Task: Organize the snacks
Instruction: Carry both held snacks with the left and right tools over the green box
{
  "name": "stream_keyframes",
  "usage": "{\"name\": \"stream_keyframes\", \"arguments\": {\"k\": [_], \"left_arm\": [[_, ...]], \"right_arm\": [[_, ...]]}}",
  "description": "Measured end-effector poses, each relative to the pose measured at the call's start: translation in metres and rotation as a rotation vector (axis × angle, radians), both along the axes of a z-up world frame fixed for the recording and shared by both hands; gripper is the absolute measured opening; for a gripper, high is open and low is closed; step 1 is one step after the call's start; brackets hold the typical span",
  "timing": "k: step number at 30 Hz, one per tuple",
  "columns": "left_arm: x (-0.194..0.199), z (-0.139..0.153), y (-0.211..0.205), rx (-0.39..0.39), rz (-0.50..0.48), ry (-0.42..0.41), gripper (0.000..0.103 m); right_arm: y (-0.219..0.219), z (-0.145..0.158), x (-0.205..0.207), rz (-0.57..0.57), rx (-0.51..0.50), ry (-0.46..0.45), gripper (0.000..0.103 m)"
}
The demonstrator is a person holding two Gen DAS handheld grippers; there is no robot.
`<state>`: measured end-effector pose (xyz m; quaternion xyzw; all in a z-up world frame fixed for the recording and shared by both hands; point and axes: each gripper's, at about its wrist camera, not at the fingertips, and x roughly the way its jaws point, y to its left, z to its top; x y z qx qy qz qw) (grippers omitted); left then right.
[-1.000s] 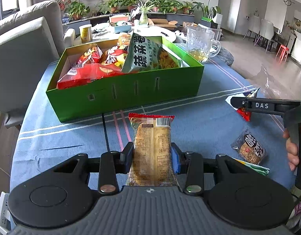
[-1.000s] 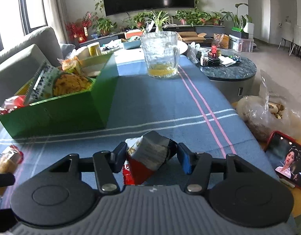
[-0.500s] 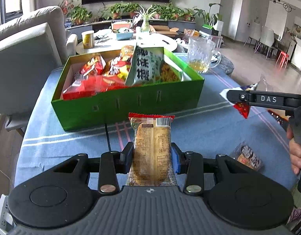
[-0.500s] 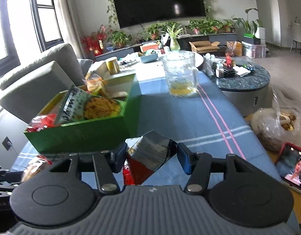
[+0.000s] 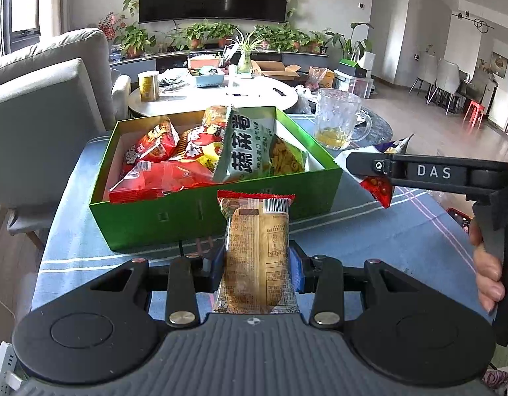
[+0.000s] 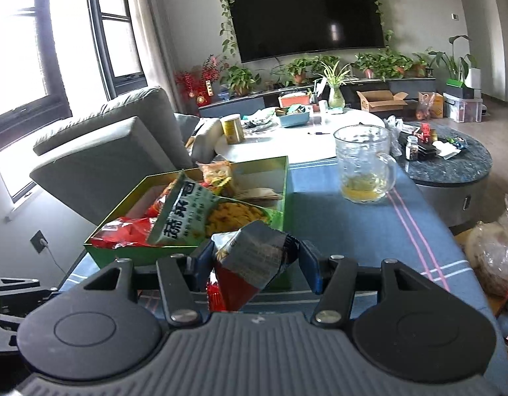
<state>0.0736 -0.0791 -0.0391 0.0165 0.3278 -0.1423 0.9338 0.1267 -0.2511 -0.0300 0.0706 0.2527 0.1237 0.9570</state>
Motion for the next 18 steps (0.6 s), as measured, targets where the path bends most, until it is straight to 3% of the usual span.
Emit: {"name": "stream_keyframes", "arguments": {"k": [18], "left_arm": [[0.0044,0.0053,0.0042,-0.01,0.02,-0.019,0.036]], "right_arm": [[0.0092,0.0074,0.0013,0.026,0.017,-0.015,0.066]]}}
